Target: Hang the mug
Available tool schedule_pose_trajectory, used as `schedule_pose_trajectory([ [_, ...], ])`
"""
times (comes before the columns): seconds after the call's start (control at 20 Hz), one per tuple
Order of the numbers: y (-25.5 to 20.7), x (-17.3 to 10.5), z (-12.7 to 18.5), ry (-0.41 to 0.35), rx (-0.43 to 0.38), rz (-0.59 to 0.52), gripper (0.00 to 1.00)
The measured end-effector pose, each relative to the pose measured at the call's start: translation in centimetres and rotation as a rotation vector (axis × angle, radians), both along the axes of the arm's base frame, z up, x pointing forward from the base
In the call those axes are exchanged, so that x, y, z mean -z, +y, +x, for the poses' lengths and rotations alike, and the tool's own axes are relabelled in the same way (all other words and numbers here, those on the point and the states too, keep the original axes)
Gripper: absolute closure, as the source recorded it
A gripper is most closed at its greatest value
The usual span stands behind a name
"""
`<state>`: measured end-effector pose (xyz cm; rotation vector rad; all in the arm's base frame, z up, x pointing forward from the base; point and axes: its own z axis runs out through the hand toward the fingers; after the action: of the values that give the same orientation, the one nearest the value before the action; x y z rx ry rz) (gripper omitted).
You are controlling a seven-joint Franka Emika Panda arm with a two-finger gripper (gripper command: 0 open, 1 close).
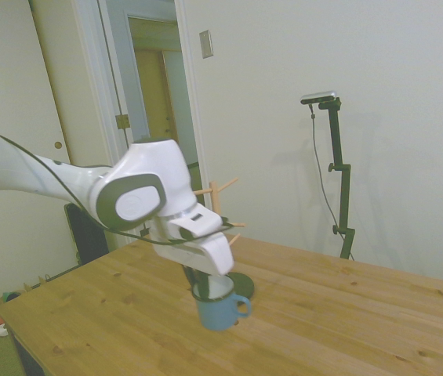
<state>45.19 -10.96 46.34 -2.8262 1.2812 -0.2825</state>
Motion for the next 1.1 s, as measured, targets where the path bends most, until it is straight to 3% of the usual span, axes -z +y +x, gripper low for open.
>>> schedule_pose_trajectory([
  [0.15,6.4,-0.7,-0.3,-0.008,-0.045,-0.021,1.00],
  [0.35,10.3,-1.0,-0.3,-0.016,-0.077,-0.036,1.00],
  [1.1,12.0,-3.3,1.1,-0.035,-0.075,-0.048,1.00],
])
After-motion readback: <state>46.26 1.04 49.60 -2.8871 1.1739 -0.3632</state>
